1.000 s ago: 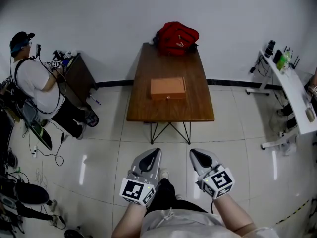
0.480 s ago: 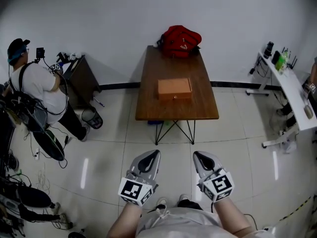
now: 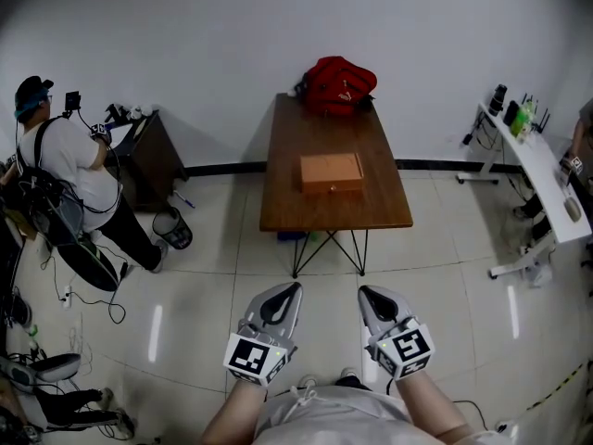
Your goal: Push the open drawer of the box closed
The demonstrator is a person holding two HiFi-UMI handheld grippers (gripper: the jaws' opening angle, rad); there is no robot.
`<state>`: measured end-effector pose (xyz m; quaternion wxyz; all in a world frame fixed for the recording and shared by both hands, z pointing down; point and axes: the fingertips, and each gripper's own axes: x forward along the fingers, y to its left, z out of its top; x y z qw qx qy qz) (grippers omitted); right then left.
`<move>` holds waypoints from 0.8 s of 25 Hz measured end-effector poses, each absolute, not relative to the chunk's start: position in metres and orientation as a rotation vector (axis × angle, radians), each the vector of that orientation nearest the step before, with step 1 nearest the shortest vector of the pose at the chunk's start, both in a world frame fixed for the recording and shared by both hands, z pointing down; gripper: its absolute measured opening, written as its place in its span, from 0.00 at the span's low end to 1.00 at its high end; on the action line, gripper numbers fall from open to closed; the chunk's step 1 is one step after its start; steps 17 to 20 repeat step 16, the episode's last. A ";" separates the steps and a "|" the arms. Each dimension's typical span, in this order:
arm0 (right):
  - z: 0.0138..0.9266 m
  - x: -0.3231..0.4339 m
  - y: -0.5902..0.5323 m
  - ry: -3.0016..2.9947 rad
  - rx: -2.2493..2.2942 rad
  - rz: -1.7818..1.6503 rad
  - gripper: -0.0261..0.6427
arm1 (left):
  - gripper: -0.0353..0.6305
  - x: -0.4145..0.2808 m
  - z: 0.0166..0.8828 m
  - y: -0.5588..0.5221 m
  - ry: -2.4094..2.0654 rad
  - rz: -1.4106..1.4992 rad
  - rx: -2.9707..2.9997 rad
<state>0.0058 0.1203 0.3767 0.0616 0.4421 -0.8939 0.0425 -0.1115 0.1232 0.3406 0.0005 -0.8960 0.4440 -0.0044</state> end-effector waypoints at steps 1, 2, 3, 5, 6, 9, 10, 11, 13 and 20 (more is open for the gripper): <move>0.374 0.005 0.120 -2.698 1.335 0.129 0.04 | 0.06 -0.112 0.340 0.122 1.399 -0.008 -2.817; 0.371 0.004 0.118 -2.690 1.334 0.133 0.04 | 0.06 -0.112 0.339 0.119 1.404 -0.004 -2.818; 0.367 0.003 0.115 -2.687 1.333 0.132 0.04 | 0.06 -0.113 0.337 0.115 1.409 -0.001 -2.820; 0.364 0.002 0.112 -2.693 1.321 0.111 0.04 | 0.06 -0.113 0.335 0.112 1.414 0.003 -2.821; 0.364 0.002 0.111 -2.690 1.316 0.101 0.04 | 0.06 -0.114 0.334 0.110 1.416 0.006 -2.821; 0.363 0.001 0.109 -2.660 1.303 0.058 0.04 | 0.06 -0.116 0.334 0.107 1.421 0.019 -2.822; 0.362 0.000 0.108 -2.665 1.296 0.033 0.04 | 0.06 -0.116 0.334 0.107 1.423 0.024 -2.821; 0.361 -0.001 0.107 -2.673 1.291 0.011 0.04 | 0.06 -0.117 0.334 0.106 1.424 0.029 -2.820; 0.359 -0.002 0.106 -2.680 1.291 0.003 0.04 | 0.06 -0.116 0.334 0.105 1.424 0.036 -2.820; 0.358 -0.001 0.103 -2.682 1.298 0.019 0.04 | 0.06 -0.113 0.334 0.103 1.422 0.040 -2.819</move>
